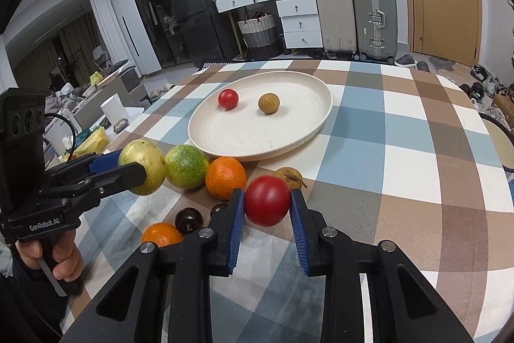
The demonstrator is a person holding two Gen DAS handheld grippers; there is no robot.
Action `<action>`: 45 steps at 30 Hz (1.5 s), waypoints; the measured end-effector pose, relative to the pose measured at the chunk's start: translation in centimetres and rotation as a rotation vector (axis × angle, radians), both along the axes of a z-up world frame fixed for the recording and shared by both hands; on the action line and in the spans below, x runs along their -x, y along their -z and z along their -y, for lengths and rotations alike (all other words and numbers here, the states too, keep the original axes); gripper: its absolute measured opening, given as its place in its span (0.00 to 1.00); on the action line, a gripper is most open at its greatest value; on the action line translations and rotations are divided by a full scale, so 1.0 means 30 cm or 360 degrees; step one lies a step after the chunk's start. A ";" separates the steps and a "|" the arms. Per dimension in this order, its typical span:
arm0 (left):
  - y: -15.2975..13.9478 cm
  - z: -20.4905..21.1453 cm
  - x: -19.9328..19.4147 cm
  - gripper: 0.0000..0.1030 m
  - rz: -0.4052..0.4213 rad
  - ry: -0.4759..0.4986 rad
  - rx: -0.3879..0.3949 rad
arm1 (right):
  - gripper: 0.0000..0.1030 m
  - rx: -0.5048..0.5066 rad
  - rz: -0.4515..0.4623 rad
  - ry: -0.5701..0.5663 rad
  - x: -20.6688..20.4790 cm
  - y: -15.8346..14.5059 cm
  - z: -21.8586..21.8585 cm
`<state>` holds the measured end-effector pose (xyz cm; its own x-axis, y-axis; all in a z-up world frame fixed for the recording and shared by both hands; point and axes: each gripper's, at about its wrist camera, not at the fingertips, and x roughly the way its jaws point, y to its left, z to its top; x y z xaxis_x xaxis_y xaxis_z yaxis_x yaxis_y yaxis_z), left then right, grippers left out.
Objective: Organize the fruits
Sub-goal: 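Carry the passion fruit and tomato over the cream plate with both tools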
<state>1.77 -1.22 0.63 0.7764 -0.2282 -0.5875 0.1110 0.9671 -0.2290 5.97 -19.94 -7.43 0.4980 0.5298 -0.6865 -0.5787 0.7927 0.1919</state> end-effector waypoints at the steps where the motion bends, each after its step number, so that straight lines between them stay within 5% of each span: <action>1: 0.000 -0.001 0.001 0.44 0.0001 0.0005 0.0002 | 0.29 -0.0004 0.0001 0.0006 -0.002 -0.004 -0.001; 22: -0.102 -0.060 -0.096 0.44 0.0098 -0.0138 -0.0018 | 0.29 -0.0097 0.0077 0.0067 -0.048 -0.100 -0.039; 45: -0.082 -0.064 -0.261 0.44 0.0057 -0.0160 -0.0086 | 0.29 -0.0067 0.0055 0.0060 -0.169 -0.131 -0.094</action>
